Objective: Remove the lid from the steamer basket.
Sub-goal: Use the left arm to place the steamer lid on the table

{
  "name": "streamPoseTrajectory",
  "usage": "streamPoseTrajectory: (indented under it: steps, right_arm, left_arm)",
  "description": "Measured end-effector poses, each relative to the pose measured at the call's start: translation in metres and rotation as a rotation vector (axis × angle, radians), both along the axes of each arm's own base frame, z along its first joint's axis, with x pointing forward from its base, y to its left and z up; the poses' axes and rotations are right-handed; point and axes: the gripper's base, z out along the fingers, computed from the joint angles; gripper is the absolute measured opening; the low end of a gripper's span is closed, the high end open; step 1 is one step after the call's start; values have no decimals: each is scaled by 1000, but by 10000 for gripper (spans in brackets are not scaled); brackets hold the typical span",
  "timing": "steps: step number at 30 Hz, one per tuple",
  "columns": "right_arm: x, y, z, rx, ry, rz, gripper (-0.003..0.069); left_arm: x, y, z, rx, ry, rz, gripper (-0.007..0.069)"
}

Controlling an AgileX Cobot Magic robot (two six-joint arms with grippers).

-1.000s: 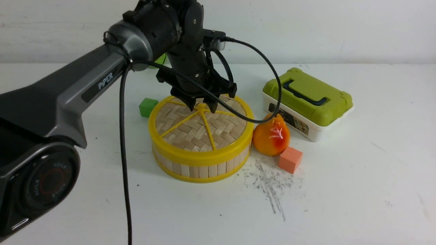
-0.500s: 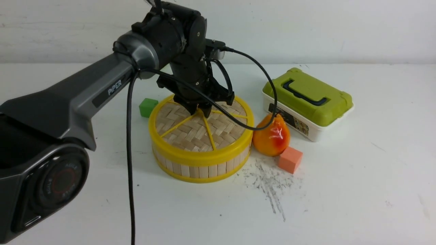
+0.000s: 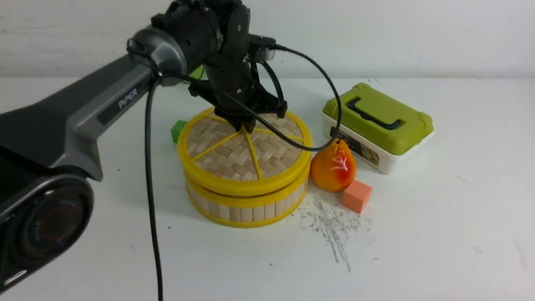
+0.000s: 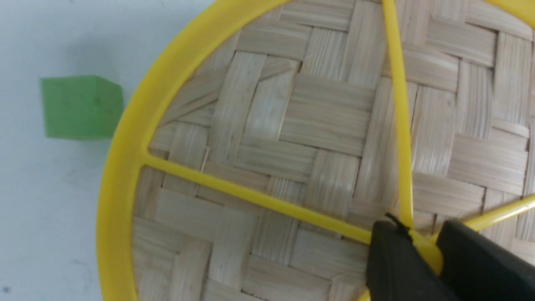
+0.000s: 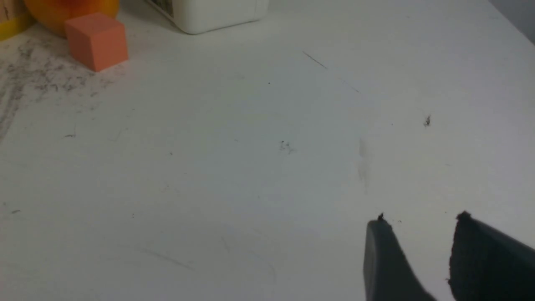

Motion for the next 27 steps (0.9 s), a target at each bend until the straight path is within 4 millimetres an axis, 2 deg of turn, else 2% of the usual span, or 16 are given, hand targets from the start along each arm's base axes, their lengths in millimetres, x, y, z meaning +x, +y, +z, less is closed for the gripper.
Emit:
streamPoseTrajectory:
  steps: [2,3,4,5,7,10,13,16,20,22,27]
  right_arm:
    - [0,0,0,0,0,0,240]
    - [0,0,0,0,0,0,240]
    - [0,0,0,0,0,0,240]
    - [0,0,0,0,0,0,240]
    - [0,0,0,0,0,0,240]
    - [0,0,0,0,0,0,240]
    - [0,0,0,0,0,0,240]
    - [0,0,0,0,0,0,240]
    - [0,0,0,0,0,0,240]
    - [0,0,0,0,0,0,240]
    - [0,0,0,0,0,0,240]
  left_arm:
    - [-10,7,31,-14,-75,5,111]
    - [-21,15,60,-35,-149,16,111]
    - [-21,15,60,-32,-151,19,111]
    - [-36,25,92,-59,-233,38,111]
    - [-57,40,133,-91,-345,80,111]
    - [-79,56,163,-104,-425,120,111]
    - [-95,70,175,-73,-463,160,111]
    - [-103,82,170,-4,-476,207,111]
    - [-104,107,136,64,-443,305,111]
    - [-101,121,112,72,-407,346,111]
    - [-89,174,26,-13,-308,507,111]
